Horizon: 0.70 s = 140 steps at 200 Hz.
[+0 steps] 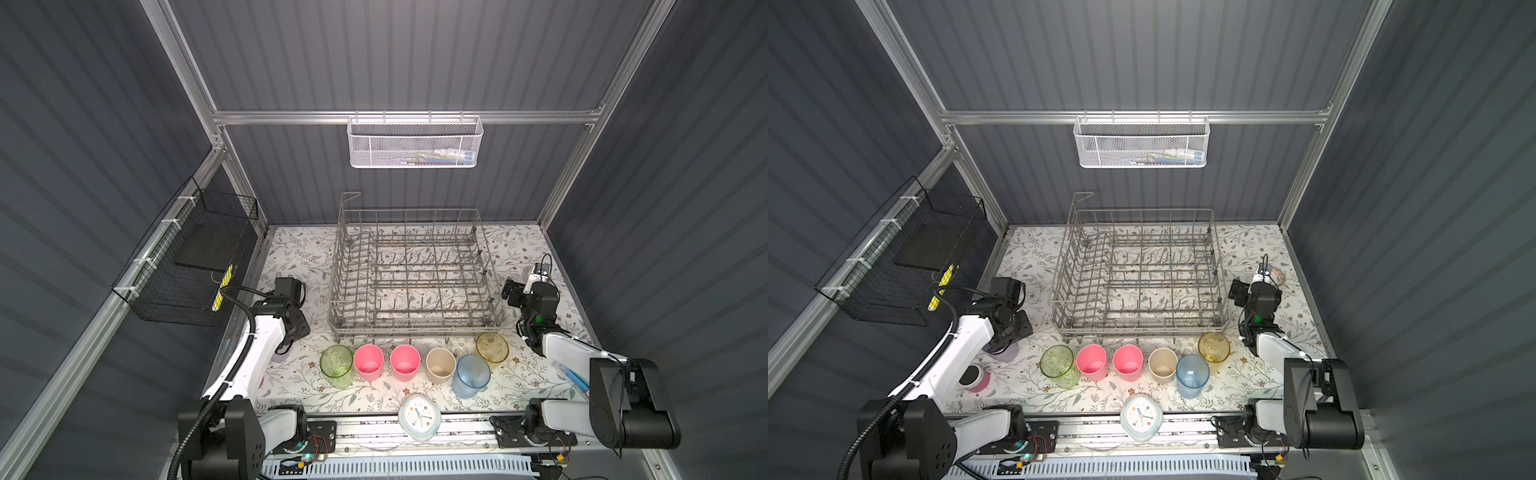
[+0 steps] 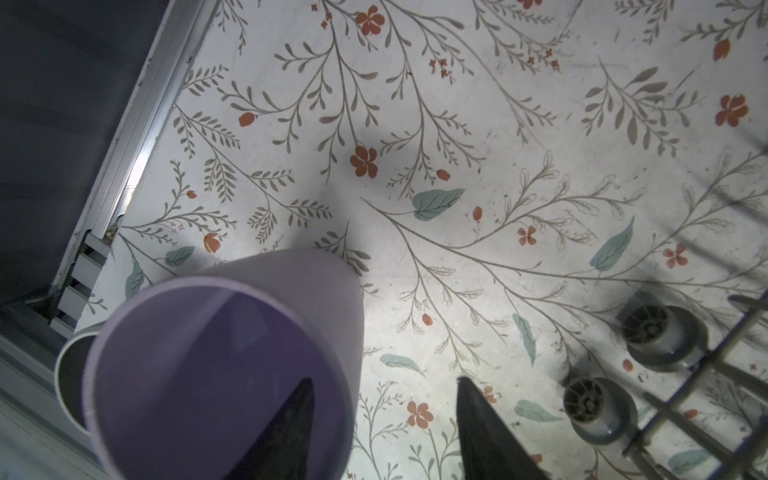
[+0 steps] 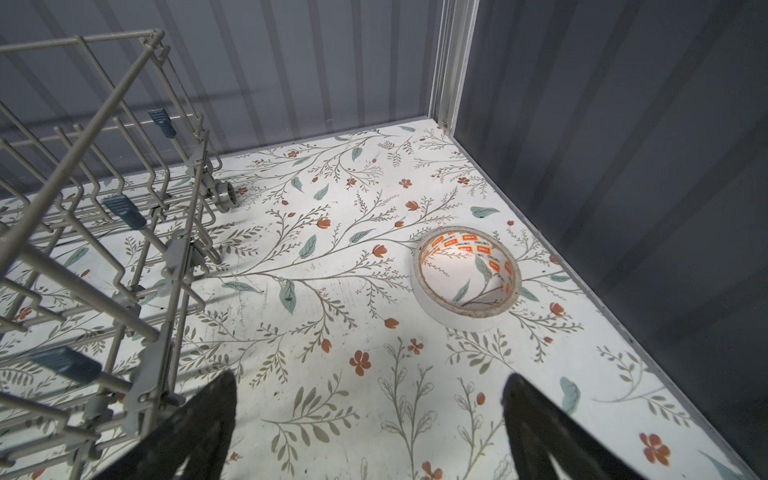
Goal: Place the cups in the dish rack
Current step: 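Reach the left gripper down and grasp the lavender cup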
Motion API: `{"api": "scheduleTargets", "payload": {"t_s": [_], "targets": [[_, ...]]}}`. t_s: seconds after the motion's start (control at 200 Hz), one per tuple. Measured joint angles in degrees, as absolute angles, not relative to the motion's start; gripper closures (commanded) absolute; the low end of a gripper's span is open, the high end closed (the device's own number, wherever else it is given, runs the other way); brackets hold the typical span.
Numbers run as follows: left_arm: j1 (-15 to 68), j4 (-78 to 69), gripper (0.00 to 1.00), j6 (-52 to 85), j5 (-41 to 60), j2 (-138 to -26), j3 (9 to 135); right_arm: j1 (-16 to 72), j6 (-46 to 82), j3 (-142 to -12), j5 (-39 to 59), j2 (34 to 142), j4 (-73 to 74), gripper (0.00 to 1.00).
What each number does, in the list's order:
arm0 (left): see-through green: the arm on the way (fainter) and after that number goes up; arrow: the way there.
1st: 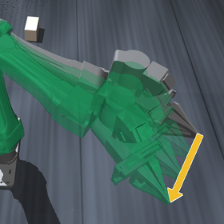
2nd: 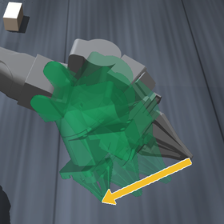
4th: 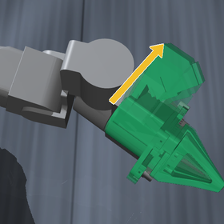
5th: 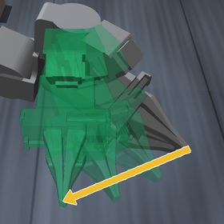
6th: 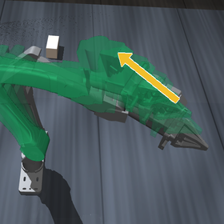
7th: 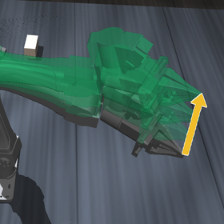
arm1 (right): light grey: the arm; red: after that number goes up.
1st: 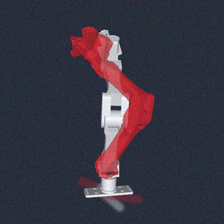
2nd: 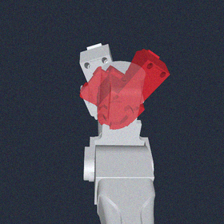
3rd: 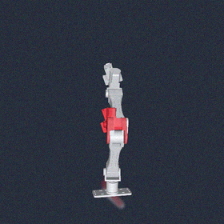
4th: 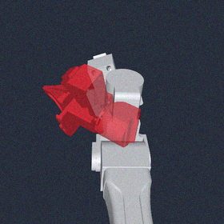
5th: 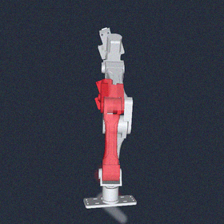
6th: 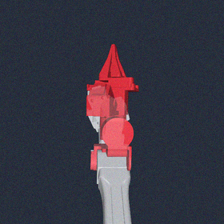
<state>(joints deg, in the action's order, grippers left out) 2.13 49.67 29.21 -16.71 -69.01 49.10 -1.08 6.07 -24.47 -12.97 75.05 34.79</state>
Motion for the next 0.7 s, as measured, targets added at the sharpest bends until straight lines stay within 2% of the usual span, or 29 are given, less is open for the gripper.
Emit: {"api": "scheduleTargets", "payload": {"t_s": [0.06,0.425,0.7], "targets": [[2.13,49.45,0.58,29.30,-16.91,-69.45,49.10,-1.08,6.11,-24.51,-12.97,75.07,34.65,0.01],[2.13,49.50,1.00,28.93,-18.70,-69.60,49.08,-1.08,6.44,-24.56,-13.15,75.16,34.63,0.01],[2.15,50.50,1.00,28.73,-18.85,-69.30,49.71,-1.08,6.55,-24.56,-13.10,75.09,34.09,0.01]]}}
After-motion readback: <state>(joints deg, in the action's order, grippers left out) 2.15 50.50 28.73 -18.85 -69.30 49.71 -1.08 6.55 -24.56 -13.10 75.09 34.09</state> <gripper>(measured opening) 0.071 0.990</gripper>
